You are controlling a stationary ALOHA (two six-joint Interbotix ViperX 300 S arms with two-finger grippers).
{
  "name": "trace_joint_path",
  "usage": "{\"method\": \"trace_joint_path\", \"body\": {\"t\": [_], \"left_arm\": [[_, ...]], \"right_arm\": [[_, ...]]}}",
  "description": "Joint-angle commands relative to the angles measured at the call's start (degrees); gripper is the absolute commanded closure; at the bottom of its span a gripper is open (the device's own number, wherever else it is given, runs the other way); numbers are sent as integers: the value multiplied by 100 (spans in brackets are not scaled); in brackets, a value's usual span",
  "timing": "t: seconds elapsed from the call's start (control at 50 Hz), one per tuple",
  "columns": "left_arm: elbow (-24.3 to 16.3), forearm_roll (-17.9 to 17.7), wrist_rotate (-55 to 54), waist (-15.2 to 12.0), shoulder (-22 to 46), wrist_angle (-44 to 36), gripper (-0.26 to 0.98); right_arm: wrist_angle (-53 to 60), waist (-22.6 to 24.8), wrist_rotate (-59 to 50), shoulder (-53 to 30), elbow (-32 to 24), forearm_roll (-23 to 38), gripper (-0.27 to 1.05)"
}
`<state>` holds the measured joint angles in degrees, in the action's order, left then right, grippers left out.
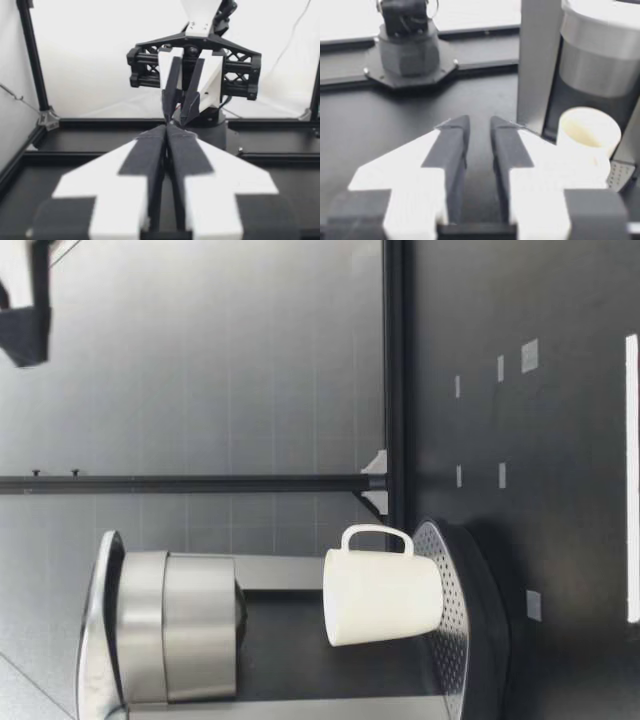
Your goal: Place the coffee capsule inside the capsule container, then place the cup onto the center of the cup tray.
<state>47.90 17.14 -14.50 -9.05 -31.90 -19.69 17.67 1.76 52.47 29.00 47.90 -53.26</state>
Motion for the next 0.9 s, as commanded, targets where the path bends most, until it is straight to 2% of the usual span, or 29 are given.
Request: {"method": "trace_joint_path", "body": {"t": [0.0,0.88], "left_arm": [[-53,-9,-18,9,-44,-79,60],[44,-9,-44,53,141,-237,60]], "right_arm": [[79,70,-9,79,-53,18,48],[158,132,-9,387,-35,62,48]]}}
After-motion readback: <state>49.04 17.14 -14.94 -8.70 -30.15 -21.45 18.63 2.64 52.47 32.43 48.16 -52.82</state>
